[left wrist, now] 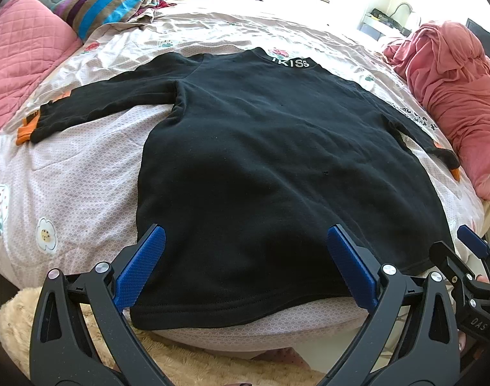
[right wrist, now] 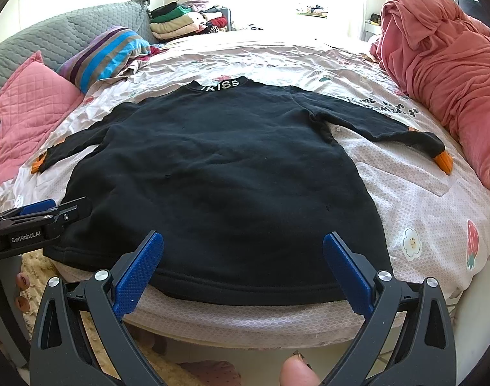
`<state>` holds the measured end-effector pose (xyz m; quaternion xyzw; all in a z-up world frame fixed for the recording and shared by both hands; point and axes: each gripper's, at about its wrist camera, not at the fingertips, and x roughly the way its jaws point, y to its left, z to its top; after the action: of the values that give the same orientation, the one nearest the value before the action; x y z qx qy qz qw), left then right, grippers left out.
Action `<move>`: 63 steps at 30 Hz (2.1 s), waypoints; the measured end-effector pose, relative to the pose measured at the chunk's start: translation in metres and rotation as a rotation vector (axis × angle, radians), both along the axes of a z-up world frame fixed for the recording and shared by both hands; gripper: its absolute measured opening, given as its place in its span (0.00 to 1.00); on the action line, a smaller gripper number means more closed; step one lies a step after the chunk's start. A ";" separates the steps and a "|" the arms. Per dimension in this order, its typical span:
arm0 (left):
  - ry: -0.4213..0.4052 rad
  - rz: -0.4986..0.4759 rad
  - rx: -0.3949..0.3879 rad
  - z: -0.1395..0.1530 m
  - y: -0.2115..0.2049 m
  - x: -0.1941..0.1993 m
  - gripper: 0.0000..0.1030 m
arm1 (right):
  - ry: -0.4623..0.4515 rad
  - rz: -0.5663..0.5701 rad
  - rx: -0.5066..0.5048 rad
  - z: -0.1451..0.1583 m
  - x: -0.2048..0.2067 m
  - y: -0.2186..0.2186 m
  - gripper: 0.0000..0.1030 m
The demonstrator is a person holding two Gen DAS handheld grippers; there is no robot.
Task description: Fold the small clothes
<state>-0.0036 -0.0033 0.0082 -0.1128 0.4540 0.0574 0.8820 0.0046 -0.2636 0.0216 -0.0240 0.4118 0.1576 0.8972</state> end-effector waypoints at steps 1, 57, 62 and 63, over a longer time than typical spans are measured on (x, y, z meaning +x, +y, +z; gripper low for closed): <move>0.001 0.001 0.000 0.000 0.000 0.000 0.92 | 0.000 0.000 0.001 0.000 0.000 0.000 0.96; 0.030 -0.075 0.041 0.035 -0.016 0.183 0.92 | 0.069 -0.425 0.156 -0.017 0.169 -0.115 0.96; 0.046 -0.063 0.049 0.029 -0.014 0.207 0.92 | 0.078 -0.511 0.166 -0.024 0.189 -0.143 0.96; 0.046 -0.060 0.054 0.027 -0.014 0.212 0.92 | 0.084 -0.528 0.169 -0.026 0.193 -0.147 0.96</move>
<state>0.2085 -0.0172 0.0348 -0.0738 0.4757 0.0458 0.8753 0.1971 -0.4111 -0.0041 0.1654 0.4260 -0.0470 0.8882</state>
